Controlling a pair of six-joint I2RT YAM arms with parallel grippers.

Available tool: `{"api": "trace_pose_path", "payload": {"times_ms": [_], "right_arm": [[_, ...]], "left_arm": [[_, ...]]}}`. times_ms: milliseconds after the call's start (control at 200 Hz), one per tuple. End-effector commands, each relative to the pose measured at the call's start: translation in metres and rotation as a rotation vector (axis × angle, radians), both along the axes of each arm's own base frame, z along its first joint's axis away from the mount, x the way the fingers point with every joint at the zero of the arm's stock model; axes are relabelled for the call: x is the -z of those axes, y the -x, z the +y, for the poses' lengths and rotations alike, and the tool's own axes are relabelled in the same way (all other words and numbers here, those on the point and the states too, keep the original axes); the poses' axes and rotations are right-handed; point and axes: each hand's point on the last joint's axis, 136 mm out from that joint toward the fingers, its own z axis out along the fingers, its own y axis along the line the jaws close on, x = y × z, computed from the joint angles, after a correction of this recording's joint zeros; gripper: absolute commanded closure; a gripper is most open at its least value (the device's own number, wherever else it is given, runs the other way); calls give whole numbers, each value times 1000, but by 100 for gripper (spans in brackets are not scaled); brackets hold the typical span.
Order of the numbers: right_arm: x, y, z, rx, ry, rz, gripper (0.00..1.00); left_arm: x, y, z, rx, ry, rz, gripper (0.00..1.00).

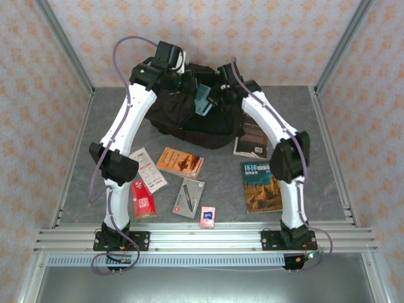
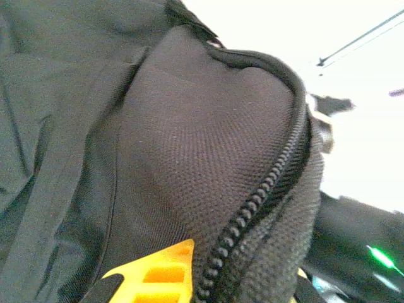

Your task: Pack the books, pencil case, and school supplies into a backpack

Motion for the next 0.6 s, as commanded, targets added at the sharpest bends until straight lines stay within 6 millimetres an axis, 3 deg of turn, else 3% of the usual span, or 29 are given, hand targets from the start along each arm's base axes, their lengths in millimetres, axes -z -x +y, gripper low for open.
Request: {"api": "trace_pose_path", "payload": {"times_ms": [0, 30, 105, 155, 300, 435, 596], "right_arm": [[-3, -1, 30, -155, -85, 31, 98], [-1, -6, 38, -169, -113, 34, 90], [9, -14, 47, -182, -125, 39, 54], [12, -16, 43, -179, -93, 32, 43], [-11, -3, 30, -226, -8, -61, 30], [-48, 15, -2, -214, 119, -183, 17], [-79, 61, -46, -147, 290, -253, 13]], "left_arm": [[-58, 20, -12, 20, 162, -74, 100], [-60, 20, -13, 20, 173, -77, 100], [-67, 15, -12, 11, 177, -108, 100], [-66, 10, -6, -16, 162, -111, 100], [-54, -7, 9, -57, 120, -106, 100], [-36, -23, 27, -103, 26, -117, 100], [-12, -39, 37, -132, 2, -80, 100]]}}
